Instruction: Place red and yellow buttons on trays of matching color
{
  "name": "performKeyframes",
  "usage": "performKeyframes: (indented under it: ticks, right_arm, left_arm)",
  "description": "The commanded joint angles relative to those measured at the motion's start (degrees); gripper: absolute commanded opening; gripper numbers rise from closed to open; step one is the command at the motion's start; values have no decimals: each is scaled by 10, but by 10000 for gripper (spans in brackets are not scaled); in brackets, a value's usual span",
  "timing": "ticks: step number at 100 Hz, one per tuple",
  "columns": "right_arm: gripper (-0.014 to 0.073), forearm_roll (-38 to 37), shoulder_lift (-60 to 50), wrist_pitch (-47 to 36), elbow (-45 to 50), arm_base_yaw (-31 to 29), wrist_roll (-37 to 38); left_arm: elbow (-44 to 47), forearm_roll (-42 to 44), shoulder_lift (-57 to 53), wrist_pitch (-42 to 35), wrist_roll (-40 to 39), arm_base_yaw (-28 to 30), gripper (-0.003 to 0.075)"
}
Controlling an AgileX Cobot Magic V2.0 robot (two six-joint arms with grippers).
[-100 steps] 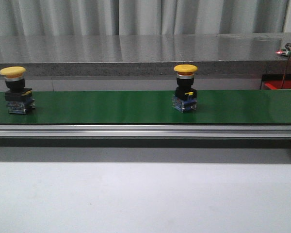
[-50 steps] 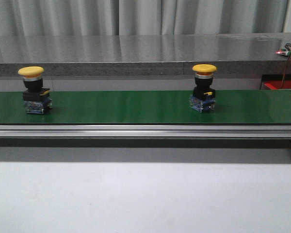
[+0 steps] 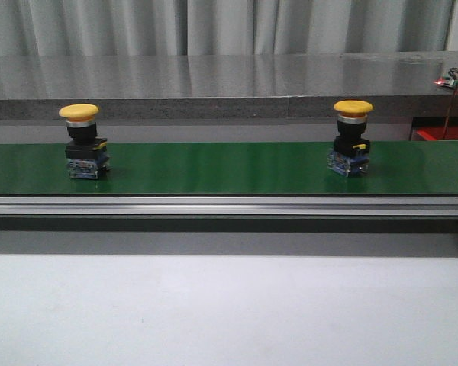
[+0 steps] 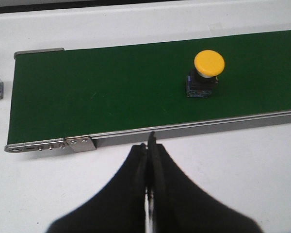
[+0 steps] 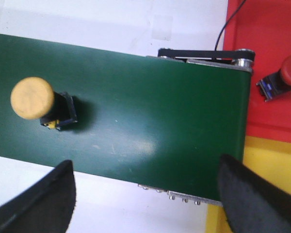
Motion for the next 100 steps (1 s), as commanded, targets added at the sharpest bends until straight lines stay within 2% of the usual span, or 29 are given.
performKeyframes:
  ticks: [1, 9, 34, 51, 100]
  right_arm:
    - [621, 6, 5, -11, -40, 13, -11]
    - [619, 6, 30, 16, -67, 31, -32]
    - [619, 7, 97, 63, -122, 70, -32]
    - [619, 7, 123, 57, -127, 85, -32]
    - [617, 1, 204, 25, -136, 77, -29]
  left_arm:
    - [-14, -16, -7, -31, -5, -5, -20]
    - [-14, -16, -7, -31, -5, -5, -20]
    - [-14, -16, -7, -31, -5, -5, -20]
    - [-14, -16, -7, -31, -5, -5, -20]
    - [-14, -16, -7, -32, -5, -5, -20]
